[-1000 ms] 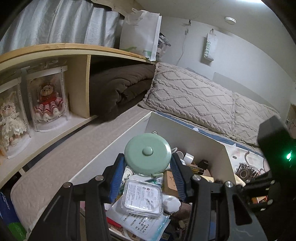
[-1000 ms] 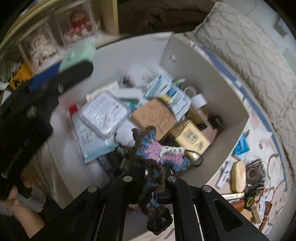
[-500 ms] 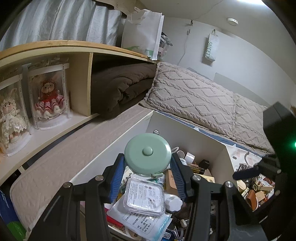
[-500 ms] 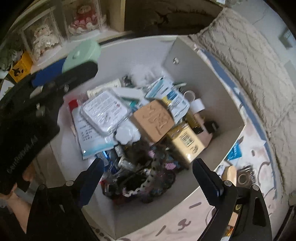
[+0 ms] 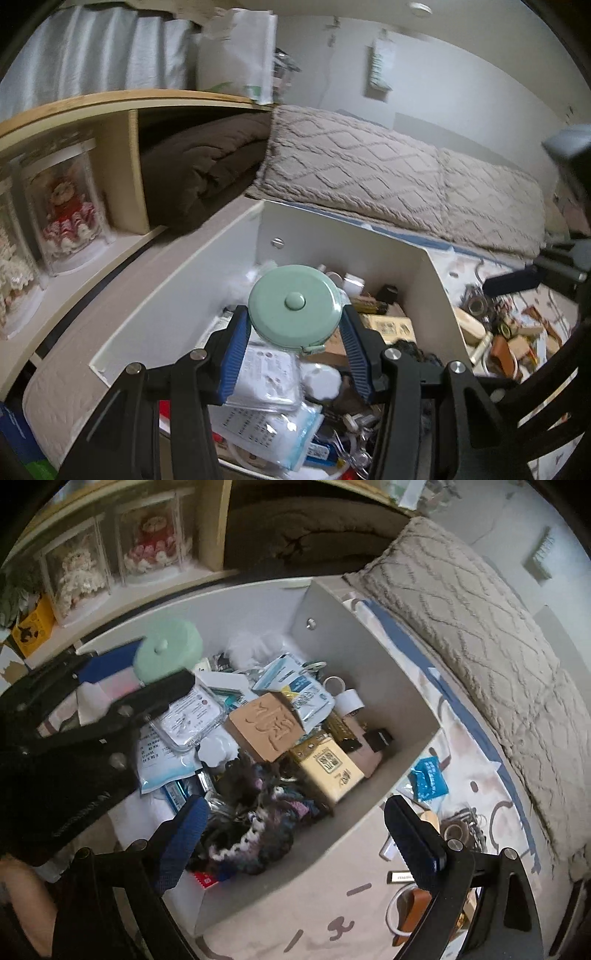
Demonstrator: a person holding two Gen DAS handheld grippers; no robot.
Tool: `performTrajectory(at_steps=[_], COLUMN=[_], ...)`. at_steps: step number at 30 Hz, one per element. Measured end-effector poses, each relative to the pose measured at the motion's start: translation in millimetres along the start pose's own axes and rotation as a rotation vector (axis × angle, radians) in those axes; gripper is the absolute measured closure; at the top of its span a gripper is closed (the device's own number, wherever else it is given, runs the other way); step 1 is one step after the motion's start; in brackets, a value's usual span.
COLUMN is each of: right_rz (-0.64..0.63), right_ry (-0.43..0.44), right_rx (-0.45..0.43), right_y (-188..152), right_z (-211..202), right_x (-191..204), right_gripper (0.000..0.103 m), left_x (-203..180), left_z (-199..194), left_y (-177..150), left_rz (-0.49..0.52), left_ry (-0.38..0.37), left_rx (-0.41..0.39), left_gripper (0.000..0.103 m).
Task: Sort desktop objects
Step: 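Lower the mint tape measure into the box and open the left gripper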
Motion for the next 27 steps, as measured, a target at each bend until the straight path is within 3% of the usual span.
performTrajectory(at_steps=[12, 27], right_rz=[0.054, 0.069], right_ry=[0.046, 0.073], right_rx=[-0.041, -0.057], right_y=[-29, -55], right_z=[-8, -12], right_x=[-4, -4], right_gripper=[0.007, 0.007], left_x=[-29, -49], left_z=[-9, -5], left_y=[-9, -21], left_rz=[0.096, 0.227], left_ry=[-0.086, -0.068], left_rx=[0.067, 0.139], left_gripper=[0.053, 0.053])
Point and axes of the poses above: each gripper's, at about its wrist camera, not at the fingertips, and z roughly the way its jaws point, x to its left, y to its top, the point moved 2 cm from there along z, roughly the way its jaws point, and after that the axes turned 4 degrees about z, right-handed, at the moved point
